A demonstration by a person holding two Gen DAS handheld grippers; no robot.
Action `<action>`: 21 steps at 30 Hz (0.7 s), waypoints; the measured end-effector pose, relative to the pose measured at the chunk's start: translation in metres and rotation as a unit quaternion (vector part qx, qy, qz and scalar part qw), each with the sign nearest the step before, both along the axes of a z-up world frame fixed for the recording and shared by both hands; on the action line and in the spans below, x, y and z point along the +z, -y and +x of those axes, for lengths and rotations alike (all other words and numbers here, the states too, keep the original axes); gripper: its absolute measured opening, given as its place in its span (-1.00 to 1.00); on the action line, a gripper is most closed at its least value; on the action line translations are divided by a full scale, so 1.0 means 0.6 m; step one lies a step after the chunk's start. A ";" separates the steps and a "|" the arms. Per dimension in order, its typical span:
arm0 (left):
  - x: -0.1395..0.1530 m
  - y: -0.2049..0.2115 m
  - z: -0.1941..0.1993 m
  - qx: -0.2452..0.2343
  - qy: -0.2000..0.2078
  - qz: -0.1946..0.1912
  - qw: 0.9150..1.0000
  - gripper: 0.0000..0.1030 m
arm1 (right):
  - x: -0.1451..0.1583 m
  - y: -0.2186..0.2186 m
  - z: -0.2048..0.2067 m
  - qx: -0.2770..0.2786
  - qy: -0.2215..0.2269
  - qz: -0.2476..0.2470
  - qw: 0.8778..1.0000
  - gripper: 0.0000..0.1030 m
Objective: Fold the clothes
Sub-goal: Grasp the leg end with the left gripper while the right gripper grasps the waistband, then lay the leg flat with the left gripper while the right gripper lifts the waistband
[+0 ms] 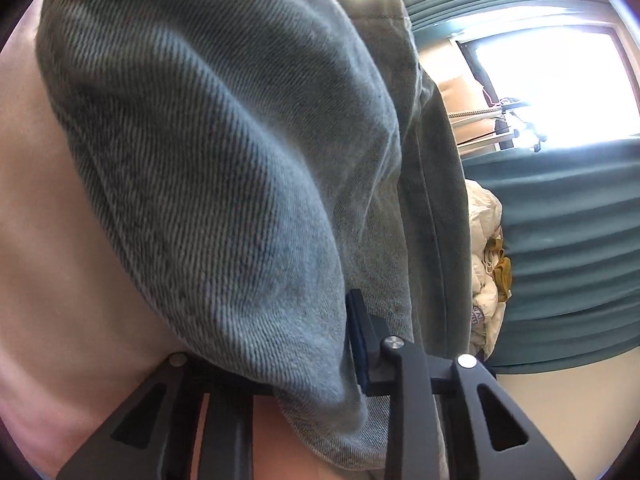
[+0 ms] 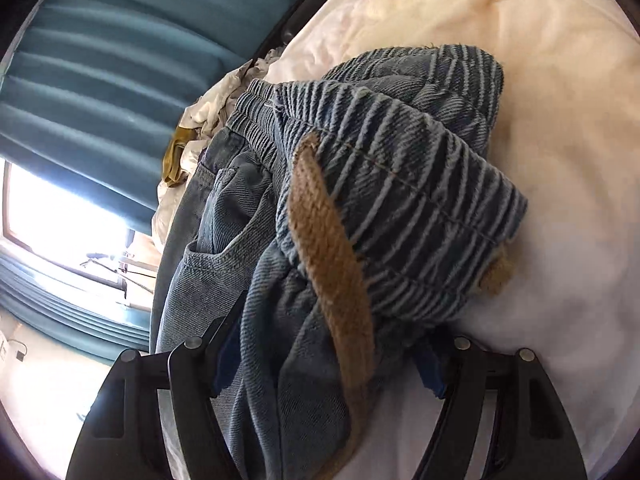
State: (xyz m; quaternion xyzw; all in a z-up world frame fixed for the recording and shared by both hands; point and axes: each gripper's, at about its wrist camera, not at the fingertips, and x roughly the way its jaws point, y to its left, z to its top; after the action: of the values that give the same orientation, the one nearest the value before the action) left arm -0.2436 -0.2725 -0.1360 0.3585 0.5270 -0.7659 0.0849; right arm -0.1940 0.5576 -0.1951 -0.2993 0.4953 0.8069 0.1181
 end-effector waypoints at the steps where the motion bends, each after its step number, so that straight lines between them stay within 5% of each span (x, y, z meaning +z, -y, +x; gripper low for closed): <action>1: 0.005 -0.003 0.004 0.002 -0.001 -0.010 1.000 -0.72 | 0.002 0.000 -0.001 0.004 0.000 0.012 1.000 0.33; 7: 0.039 -0.016 0.040 0.022 -0.018 -0.035 0.999 -0.84 | 0.037 0.002 0.010 -0.007 -0.015 0.040 0.999 -0.58; 12: 0.082 -0.012 0.098 0.012 -0.042 -0.024 0.999 -0.85 | 0.089 -0.004 0.034 0.001 -0.049 0.073 0.996 -0.67; 21: 0.107 0.013 0.187 -0.016 -0.015 -0.051 0.998 -0.85 | 0.129 -0.023 0.144 -0.037 -0.066 -0.005 0.997 -0.69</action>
State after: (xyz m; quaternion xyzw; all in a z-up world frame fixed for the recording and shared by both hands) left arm -0.1311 -0.2801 -0.0720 0.3506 0.4828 -0.7982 0.0829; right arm -0.1074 0.5713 -0.1177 -0.2274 0.5168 0.8176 0.1129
